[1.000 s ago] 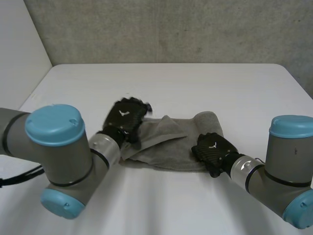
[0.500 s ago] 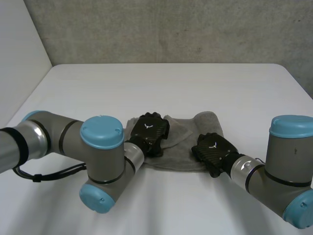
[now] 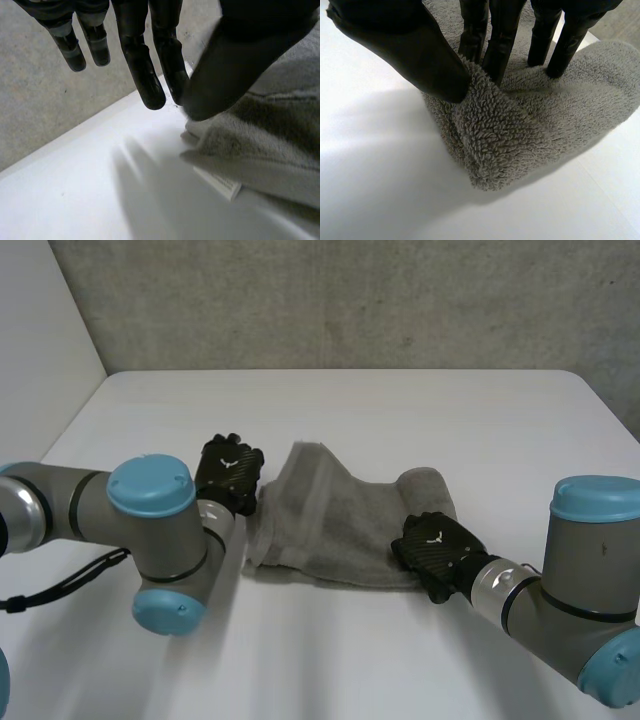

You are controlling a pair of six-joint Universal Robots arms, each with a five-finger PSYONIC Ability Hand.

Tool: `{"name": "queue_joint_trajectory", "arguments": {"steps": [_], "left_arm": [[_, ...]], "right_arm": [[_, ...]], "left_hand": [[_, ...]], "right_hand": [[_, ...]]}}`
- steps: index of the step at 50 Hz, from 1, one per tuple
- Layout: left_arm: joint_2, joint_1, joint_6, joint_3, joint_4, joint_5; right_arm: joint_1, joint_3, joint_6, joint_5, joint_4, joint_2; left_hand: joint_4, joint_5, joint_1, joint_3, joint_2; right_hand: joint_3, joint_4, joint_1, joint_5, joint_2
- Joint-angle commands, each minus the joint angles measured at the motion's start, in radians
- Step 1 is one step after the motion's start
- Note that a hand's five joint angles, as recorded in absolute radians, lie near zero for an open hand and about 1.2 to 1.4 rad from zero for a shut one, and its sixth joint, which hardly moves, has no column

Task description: Fold the towel.

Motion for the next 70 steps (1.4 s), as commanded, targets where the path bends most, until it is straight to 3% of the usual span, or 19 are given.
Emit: {"name": "queue_joint_trajectory", "arguments": {"steps": [1, 14, 20, 23, 24, 25, 26, 29, 30, 35, 40, 50, 60, 70], "left_arm": [[-0.026, -0.004, -0.003, -0.033, -0.002, 0.007], [-0.007, -0.007, -0.003, -0.028, -0.010, 0.004], [0.082, 0.005, -0.003, -0.042, -0.012, 0.005], [0.132, 0.008, 0.000, -0.065, -0.012, 0.008], [0.163, 0.010, 0.002, -0.080, -0.013, 0.016], [0.163, 0.010, 0.002, -0.081, -0.013, 0.016], [0.193, 0.010, 0.005, -0.099, -0.012, 0.021], [0.270, 0.004, 0.005, -0.165, -0.013, 0.092], [0.270, 0.004, 0.005, -0.165, -0.013, 0.093], [0.326, -0.002, 0.009, -0.264, -0.018, 0.273], [0.324, -0.008, 0.012, -0.304, -0.036, 0.361], [0.278, 0.007, 0.015, -0.315, -0.045, 0.380], [0.272, 0.013, 0.123, -0.346, -0.048, 0.369], [0.290, -0.001, 0.132, -0.449, -0.056, 0.364]], "right_arm": [[0.000, 0.001, 0.000, 0.000, 0.001, 0.000], [-0.001, 0.000, 0.000, 0.000, 0.001, 0.000], [-0.005, 0.001, 0.000, 0.001, 0.001, -0.006], [-0.006, 0.003, 0.005, 0.004, 0.001, -0.015], [-0.008, 0.003, 0.008, 0.006, 0.001, -0.021], [-0.008, 0.003, 0.008, 0.006, 0.001, -0.021], [-0.008, 0.005, 0.014, 0.008, 0.003, -0.032], [-0.009, 0.018, 0.018, 0.009, 0.001, -0.064], [-0.009, 0.018, 0.018, 0.009, 0.001, -0.064], [-0.015, 0.047, 0.025, 0.018, -0.003, -0.126], [-0.018, 0.066, 0.051, 0.018, -0.002, -0.153], [-0.021, 0.098, 0.068, 0.017, -0.013, -0.152], [-0.086, 0.139, 0.054, 0.018, -0.063, -0.143], [-0.104, 0.156, 0.049, 0.015, -0.068, -0.143]], "left_hand": [[-0.056, 0.019, 0.006, -0.042, 0.010], [-0.056, 0.013, 0.000, -0.042, 0.004], [-0.056, -0.034, -0.047, -0.042, -0.043], [-0.056, -0.124, -0.137, -0.042, -0.134], [-0.056, -0.195, -0.208, -0.042, -0.204], [-0.056, -0.195, -0.209, -0.042, -0.205], [-0.056, -0.271, -0.284, -0.042, -0.280], [-0.056, -0.398, -0.411, -0.042, -0.407], [-0.056, -0.398, -0.411, -0.042, -0.407], [-0.056, -0.404, -0.417, -0.042, -0.413], [-0.056, -0.404, -0.417, -0.042, -0.413], [-0.056, -0.451, -0.464, -0.042, -0.460], [-0.056, -0.454, -0.467, -0.042, -0.463], [-0.056, -0.459, -0.473, -0.042, -0.469]], "right_hand": [[-0.050, -0.078, 0.113, 0.045, 0.116], [-0.050, -0.078, 0.110, 0.042, 0.113], [-0.050, -0.078, 0.005, -0.064, 0.007], [-0.050, -0.078, -0.189, -0.258, -0.186], [-0.050, -0.078, -0.378, -0.447, -0.375], [-0.050, -0.078, -0.380, -0.449, -0.377], [-0.050, -0.078, -0.534, -0.603, -0.531], [-0.050, -0.078, -0.656, -0.724, -0.653], [-0.050, -0.078, -0.656, -0.725, -0.653], [-0.050, -0.078, -0.647, -0.716, -0.644], [-0.050, -0.078, -0.632, -0.701, -0.630], [-0.050, -0.078, -0.556, -0.625, -0.553], [-0.050, -0.078, -0.556, -0.625, -0.553], [-0.050, -0.078, -0.550, -0.619, -0.548]]}}
